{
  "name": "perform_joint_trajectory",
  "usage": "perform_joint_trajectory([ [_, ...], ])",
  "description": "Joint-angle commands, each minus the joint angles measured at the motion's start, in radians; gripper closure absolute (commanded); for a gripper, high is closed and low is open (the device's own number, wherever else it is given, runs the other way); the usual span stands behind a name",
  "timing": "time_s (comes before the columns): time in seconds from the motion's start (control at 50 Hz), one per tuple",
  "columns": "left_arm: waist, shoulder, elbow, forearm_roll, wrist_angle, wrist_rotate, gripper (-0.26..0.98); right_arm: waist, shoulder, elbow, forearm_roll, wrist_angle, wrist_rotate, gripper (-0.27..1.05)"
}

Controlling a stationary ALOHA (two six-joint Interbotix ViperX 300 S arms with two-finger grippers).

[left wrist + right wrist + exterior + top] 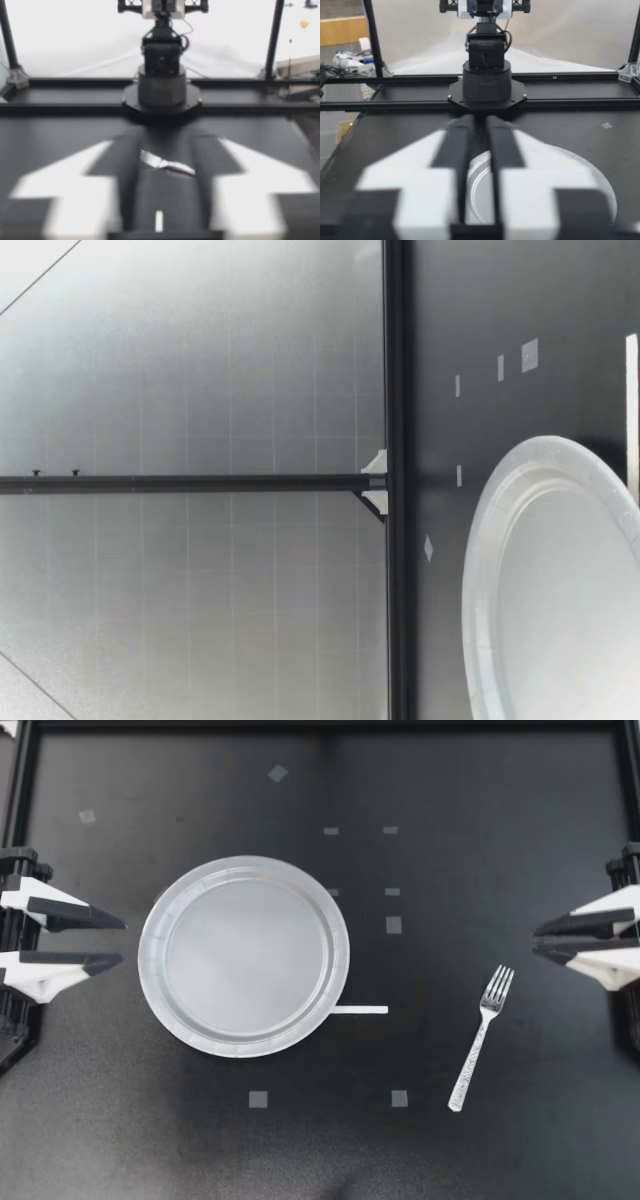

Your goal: Pick up the fork and place it on the plate.

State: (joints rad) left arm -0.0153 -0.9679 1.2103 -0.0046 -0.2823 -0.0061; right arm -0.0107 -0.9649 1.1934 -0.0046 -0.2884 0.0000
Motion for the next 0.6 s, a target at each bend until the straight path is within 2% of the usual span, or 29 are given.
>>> perform_joint_trajectory([
  [0.0, -0.003, -0.015, 0.015, -0.005, -0.008, -0.006, 0.63, -0.002, -0.002, -0.008, 0.002, -0.008, -0.005, 0.76],
  [0.08, -0.002, -0.038, 0.04, -0.041, -0.008, -0.028, 0.73, -0.009, -0.026, 0.012, 0.011, 0.0, 0.02, 0.9],
  [0.12, -0.003, -0.051, 0.046, -0.077, -0.006, -0.044, 0.74, -0.009, -0.04, 0.012, 0.041, 0.015, 0.049, 0.92],
  [0.22, -0.002, -0.06, 0.051, -0.13, -0.006, -0.077, 0.74, -0.023, -0.083, -0.025, 0.229, 0.129, 0.219, 0.92],
  [0.3, -0.003, -0.051, 0.051, -0.133, -0.006, -0.077, 0.74, -0.052, -0.101, -0.086, 0.328, 0.264, 0.37, 0.92],
  [0.42, -0.003, -0.037, 0.043, -0.13, -0.006, -0.046, 0.74, -0.075, -0.046, -0.172, 0.337, 0.546, 0.581, 0.92],
  [0.48, -0.003, -0.034, 0.04, -0.129, -0.006, -0.023, 0.74, -0.075, 0.032, -0.17, 0.35, 0.683, 0.732, 0.91],
  [0.58, -0.003, -0.032, 0.04, -0.13, -0.008, 0.015, 0.74, -0.052, 0.135, -0.121, 0.394, 0.776, 0.974, 0.88],
])
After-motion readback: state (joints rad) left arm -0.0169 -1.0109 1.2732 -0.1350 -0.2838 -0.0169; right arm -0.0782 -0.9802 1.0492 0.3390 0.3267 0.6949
